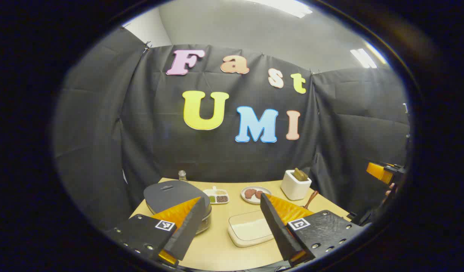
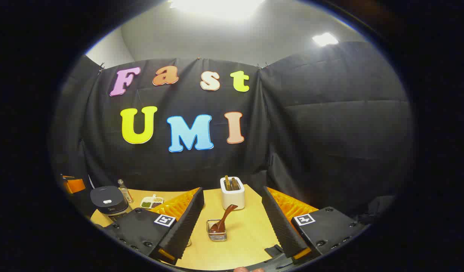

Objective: Close the left gripper, press the button to open the rice cooker; take a wooden spoon from the chopstick holder with the right hand, scoop a spoonful of rice and pour it into the rice cooker, then put the wooden spoon back into the chopstick holder.

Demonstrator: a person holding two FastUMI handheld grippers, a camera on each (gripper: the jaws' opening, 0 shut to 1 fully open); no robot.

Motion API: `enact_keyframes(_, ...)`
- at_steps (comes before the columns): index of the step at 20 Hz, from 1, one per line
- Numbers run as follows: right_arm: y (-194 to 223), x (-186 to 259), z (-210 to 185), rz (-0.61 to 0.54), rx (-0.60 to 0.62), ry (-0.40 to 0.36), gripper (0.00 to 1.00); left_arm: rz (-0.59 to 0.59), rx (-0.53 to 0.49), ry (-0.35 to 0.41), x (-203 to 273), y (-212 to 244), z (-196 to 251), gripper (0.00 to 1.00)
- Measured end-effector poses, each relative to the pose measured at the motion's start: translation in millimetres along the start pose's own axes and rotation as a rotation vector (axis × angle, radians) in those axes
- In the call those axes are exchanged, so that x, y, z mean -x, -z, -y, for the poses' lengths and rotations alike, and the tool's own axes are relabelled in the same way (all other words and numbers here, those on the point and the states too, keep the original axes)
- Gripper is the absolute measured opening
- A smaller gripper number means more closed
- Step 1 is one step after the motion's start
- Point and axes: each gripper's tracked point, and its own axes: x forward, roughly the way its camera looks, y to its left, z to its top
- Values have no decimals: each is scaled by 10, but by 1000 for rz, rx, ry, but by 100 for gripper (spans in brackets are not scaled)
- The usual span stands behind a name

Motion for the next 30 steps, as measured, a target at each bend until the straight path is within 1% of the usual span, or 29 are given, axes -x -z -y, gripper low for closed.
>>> enact_keyframes(1, -40, 11, 32, 9, -2, 8, 98, 4, 1, 9, 28, -5, 20, 93)
enact_keyframes(3, -45, 43, 84, 17, -16, 19, 98, 6, 1, 17, 71, 28, 20, 92)
enact_keyframes(6, 17, 98, 122, 13, -58, 21, 98, -5, 8, -1, 138, 133, -22, 92)
enact_keyframes(10, 111, 94, 165, -6, -58, 25, 98, 0, 25, -34, 221, 162, -62, 93)
enact_keyframes(13, 99, 48, 149, -4, -71, 5, 98, 4, 8, -65, 327, 180, -137, 93)
enact_keyframes(14, 100, 8, 152, -3, -75, 1, 93, 3, 0, -81, 375, 190, -179, 92)
enact_keyframes(15, 94, -13, 152, 1, -78, -5, 98, 5, -2, -96, 418, 202, -224, 92)
enact_keyframes(20, 145, -142, 30, -26, -86, -55, 98, -7, 58, -160, 551, 325, -367, 92)
enact_keyframes(23, 164, -189, -95, -33, -64, -83, 98, -6, 89, -195, 571, 342, -457, 93)
enact_keyframes(26, 159, -203, -217, -34, -55, -111, 98, -5, 110, -201, 560, 357, -516, 93)
enact_keyframes(27, 176, -213, -262, -40, -48, -123, 93, -7, 116, -192, 561, 363, -528, 93)
enact_keyframes(28, 219, -204, -324, -48, -36, -147, 98, -13, 125, -166, 551, 372, -492, 92)
enact_keyframes(29, 244, -193, -397, -53, -21, -173, 93, -18, 131, -156, 533, 395, -491, 83)
enact_keyframes(30, 266, -191, -426, -56, -2, -188, 98, -23, 132, -157, 522, 410, -526, 74)
